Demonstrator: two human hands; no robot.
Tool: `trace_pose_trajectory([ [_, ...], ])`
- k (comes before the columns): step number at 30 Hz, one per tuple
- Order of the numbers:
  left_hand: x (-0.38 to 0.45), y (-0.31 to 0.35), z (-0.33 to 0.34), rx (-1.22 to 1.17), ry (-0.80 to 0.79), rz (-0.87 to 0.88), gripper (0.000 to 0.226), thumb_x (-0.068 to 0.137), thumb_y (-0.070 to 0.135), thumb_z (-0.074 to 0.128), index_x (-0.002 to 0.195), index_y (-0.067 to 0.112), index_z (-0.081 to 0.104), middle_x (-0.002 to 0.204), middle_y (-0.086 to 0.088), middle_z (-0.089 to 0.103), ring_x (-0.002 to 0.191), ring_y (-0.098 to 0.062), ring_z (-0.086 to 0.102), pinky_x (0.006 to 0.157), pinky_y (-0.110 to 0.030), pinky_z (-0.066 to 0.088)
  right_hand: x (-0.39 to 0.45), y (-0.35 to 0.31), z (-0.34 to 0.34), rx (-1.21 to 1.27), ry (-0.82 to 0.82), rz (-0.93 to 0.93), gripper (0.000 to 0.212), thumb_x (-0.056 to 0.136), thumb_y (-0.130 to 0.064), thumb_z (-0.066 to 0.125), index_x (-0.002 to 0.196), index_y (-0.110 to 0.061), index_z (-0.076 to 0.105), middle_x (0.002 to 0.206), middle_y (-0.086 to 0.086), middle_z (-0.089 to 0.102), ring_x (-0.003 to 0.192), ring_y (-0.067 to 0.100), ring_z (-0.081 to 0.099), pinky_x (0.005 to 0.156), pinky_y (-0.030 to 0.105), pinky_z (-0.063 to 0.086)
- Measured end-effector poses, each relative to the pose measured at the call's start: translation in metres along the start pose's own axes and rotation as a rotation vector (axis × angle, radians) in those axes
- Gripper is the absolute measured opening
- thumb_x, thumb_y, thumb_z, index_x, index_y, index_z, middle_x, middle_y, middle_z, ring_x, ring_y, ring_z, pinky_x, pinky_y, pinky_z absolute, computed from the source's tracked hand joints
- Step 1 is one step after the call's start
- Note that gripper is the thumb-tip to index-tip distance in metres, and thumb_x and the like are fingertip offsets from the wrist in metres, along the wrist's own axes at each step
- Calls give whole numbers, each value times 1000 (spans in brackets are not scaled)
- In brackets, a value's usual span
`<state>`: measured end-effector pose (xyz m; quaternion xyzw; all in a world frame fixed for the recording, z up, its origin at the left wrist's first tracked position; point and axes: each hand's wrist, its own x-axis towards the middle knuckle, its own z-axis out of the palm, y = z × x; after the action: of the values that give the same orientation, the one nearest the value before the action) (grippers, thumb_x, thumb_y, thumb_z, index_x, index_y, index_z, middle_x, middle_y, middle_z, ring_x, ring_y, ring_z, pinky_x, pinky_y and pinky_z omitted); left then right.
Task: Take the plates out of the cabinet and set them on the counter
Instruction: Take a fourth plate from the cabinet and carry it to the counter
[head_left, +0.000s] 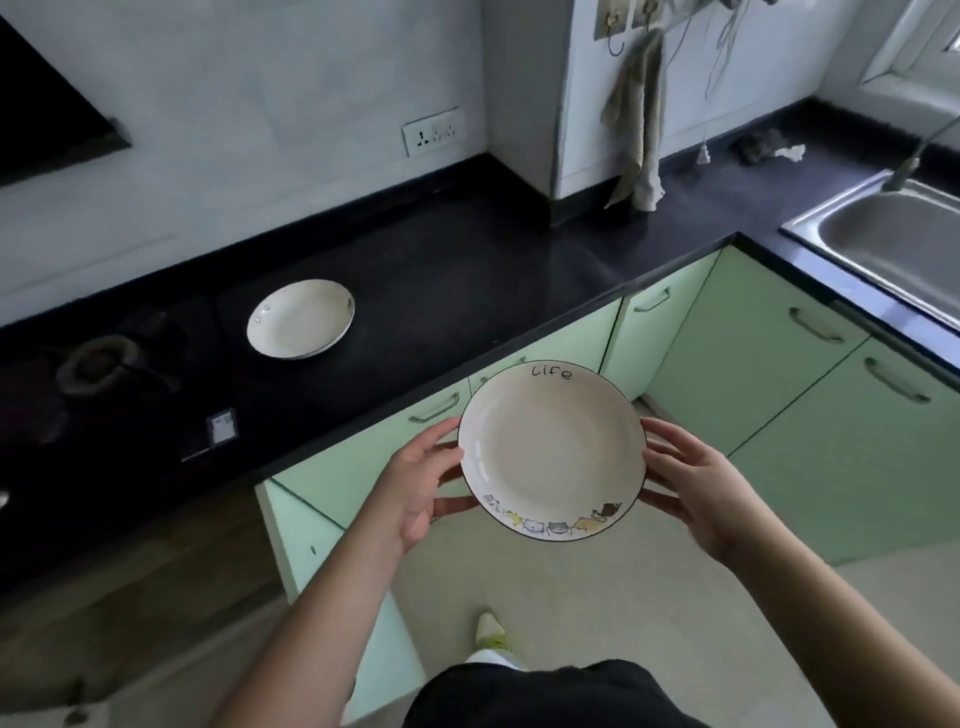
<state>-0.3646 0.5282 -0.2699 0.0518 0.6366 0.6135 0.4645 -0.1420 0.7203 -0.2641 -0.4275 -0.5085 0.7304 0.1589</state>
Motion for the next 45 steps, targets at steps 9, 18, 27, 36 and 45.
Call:
trace_pose_trajectory([
  [9,72,53,-40,-5,3,42,36,93,9,61,106,41,73,101,5,75,94,-13,71,65,-38,59,88,-38,53,-26,-37,23,31,96,-5,54,112,-29,67,103,-6,76,88,14,73,63,26,58],
  [18,144,66,-27,-44,130,28,38,94,6,59,120,32,68,109,3,73,92,-13,70,62,-36,58,183,-65,53,-65,-105,63,32,97,-6,53,105,-32,69,98,-7,76,84,15,73,59,24,57],
  [27,211,93,5,-100,293,14,40,95,6,58,128,28,62,119,0,70,104,-15,69,66,-39,58,293,-112,50,-198,-259,76,32,98,-9,52,107,-36,68,100,-8,76,90,13,72,63,24,58],
  [36,240,108,5,-168,376,-4,37,94,13,61,126,33,62,117,0,71,102,-13,70,68,-39,60,361,-138,74,-270,-340,79,32,96,-1,52,104,-26,70,94,2,76,83,24,74,62,29,60],
  [45,283,127,-20,-197,368,-39,43,94,12,58,133,30,56,125,1,67,114,-18,63,70,-41,60,415,-141,115,-364,-283,70,27,94,-7,57,105,-29,69,96,-4,75,84,16,73,60,25,58],
])
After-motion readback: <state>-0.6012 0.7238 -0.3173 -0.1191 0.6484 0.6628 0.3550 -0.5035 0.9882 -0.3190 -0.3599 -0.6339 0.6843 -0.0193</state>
